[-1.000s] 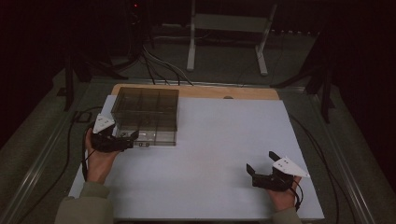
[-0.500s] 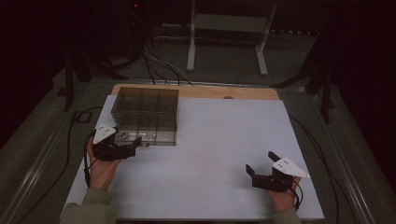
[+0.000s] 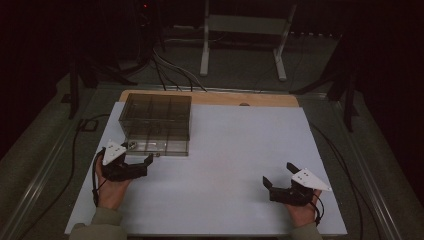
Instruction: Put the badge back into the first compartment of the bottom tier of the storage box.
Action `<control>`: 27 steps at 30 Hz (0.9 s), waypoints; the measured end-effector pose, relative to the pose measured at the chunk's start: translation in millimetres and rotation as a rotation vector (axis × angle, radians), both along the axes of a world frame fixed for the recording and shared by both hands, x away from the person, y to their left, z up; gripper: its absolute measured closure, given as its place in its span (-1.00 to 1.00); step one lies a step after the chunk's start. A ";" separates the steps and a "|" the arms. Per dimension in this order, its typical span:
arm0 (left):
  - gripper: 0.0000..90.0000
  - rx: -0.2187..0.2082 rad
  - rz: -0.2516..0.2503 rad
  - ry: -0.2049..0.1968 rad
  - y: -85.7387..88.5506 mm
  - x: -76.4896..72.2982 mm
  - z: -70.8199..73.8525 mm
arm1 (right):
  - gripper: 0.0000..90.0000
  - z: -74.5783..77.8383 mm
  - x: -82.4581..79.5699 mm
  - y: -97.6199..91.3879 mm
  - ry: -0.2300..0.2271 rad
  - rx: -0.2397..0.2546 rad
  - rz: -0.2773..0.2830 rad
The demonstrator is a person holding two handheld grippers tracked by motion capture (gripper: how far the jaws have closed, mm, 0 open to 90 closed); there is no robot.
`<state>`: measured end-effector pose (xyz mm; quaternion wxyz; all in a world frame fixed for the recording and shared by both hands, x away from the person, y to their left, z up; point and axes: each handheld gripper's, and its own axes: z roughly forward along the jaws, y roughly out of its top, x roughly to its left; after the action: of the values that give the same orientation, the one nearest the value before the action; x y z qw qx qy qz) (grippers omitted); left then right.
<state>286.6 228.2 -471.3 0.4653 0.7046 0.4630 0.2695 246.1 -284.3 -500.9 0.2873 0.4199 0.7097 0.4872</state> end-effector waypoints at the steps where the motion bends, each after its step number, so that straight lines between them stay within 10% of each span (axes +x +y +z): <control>1: -0.96 -0.001 0.001 -0.004 -0.2 -3.1 -3.3 | -1.00 0.0 -0.1 0.1 0.000 0.001 0.000; 27: -0.96 -0.015 0.012 -0.125 7.7 -38.9 -25.0 | -1.00 1.7 -3.0 1.9 -0.007 0.016 0.022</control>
<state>247.7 235.9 -496.3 0.4970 0.6802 0.4390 0.3123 243.1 -282.4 -499.2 0.2809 0.4127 0.7095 0.4974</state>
